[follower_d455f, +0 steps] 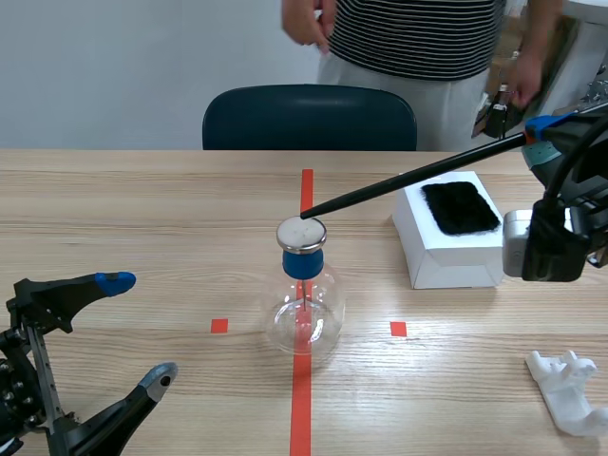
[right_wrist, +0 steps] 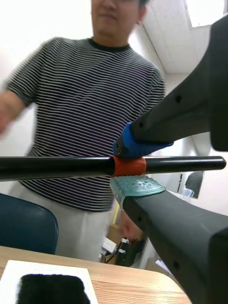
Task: Do the electroscope experiment. hold the rod still at the electroscope
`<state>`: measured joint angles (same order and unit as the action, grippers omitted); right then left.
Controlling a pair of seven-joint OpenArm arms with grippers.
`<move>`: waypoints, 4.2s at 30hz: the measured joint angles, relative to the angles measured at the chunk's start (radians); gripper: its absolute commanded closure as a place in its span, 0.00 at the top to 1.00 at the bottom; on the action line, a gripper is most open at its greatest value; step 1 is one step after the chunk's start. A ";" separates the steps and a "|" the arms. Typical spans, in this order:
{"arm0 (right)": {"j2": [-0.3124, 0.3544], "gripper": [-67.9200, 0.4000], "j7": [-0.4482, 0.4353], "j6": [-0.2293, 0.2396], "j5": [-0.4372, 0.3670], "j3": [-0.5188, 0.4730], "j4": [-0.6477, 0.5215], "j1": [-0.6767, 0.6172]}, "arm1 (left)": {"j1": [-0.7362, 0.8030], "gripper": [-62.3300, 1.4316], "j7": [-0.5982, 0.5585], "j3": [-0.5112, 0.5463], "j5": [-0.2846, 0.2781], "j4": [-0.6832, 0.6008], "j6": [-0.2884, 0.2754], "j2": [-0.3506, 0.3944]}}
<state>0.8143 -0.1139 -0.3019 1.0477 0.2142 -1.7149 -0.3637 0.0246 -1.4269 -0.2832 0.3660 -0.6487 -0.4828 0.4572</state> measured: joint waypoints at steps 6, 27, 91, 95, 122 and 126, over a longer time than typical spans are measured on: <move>0.000 0.01 0.000 0.000 0.000 0.000 0.000 0.000 | 0.000 1.00 0.000 0.000 0.000 0.000 0.000 0.000; 0.000 0.01 0.000 0.000 0.004 0.000 0.000 0.000 | 0.000 1.00 0.000 0.000 0.000 0.000 0.000 0.000; 0.000 0.01 0.000 0.000 0.008 0.000 0.000 0.000 | 0.000 1.00 0.000 0.000 0.000 0.000 0.000 0.000; 0.000 0.01 0.000 0.000 0.008 0.000 0.000 0.000 | 0.000 1.00 0.000 0.000 0.000 0.000 0.000 0.000; -0.040 0.01 -0.120 -0.136 -0.223 -0.367 -0.219 -0.397 | 0.000 1.00 0.000 0.000 0.000 0.000 0.000 0.000; -0.120 0.01 -0.133 -0.218 -0.209 -0.384 -0.274 -0.547 | 0.000 1.00 0.000 0.000 0.000 0.000 0.000 0.000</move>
<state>0.6945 -0.2470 -0.5201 0.8383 -0.1699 -1.9892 -0.9104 0.0246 -1.4269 -0.2832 0.3660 -0.6487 -0.4828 0.4572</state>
